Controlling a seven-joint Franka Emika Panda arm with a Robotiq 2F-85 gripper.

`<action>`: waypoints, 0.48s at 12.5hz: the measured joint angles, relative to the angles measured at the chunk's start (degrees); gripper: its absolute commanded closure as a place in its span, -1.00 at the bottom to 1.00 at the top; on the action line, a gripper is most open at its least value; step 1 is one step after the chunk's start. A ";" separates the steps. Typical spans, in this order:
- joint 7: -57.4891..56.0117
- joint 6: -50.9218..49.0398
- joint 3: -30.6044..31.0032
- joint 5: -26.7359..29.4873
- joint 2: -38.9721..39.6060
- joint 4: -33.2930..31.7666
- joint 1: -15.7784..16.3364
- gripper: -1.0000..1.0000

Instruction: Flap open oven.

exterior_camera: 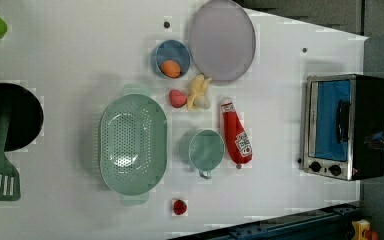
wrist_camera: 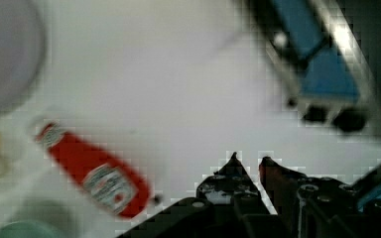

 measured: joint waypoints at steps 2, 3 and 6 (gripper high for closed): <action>-9.39 6.39 -2.36 -1.39 1.97 -1.12 0.04 0.65; -13.69 9.34 -3.63 -1.64 3.20 -1.57 -0.08 0.65; -25.95 18.44 -7.04 -1.56 6.67 -2.91 -0.97 0.65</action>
